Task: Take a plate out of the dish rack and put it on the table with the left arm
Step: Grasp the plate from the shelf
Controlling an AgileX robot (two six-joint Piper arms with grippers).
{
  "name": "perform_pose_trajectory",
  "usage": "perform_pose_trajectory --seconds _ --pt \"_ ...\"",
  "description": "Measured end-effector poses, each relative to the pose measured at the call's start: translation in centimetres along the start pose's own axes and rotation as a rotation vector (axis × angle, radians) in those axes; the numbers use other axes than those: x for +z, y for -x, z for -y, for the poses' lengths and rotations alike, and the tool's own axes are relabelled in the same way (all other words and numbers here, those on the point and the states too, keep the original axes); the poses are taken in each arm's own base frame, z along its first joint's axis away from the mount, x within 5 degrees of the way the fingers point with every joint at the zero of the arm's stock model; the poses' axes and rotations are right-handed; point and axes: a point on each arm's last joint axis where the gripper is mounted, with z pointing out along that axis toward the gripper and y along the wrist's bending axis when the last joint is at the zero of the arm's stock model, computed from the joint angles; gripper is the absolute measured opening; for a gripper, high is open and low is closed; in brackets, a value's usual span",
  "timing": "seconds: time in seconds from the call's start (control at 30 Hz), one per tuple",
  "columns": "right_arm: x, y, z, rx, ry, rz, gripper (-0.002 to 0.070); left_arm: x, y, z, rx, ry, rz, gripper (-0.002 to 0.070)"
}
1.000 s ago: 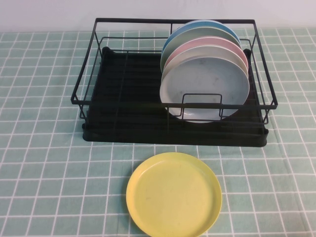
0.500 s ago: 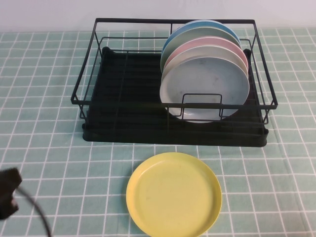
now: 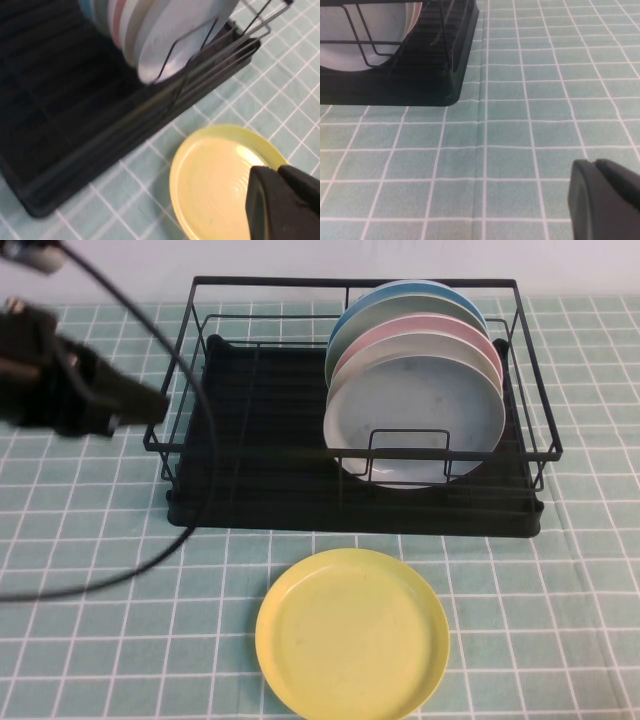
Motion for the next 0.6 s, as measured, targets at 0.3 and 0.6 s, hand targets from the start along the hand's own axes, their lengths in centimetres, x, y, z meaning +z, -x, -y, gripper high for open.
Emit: perform_pose_trajectory --seconds 0.3,0.6 --pt "0.0 0.0 0.0 0.000 0.000 0.000 -0.0018 5.5 4.2 -1.8 0.327 -0.107 -0.023 0.0003" --pt "0.0 0.0 0.0 0.000 0.000 0.000 -0.0018 14.0 5.7 -0.2 0.534 -0.057 -0.014 0.0338"
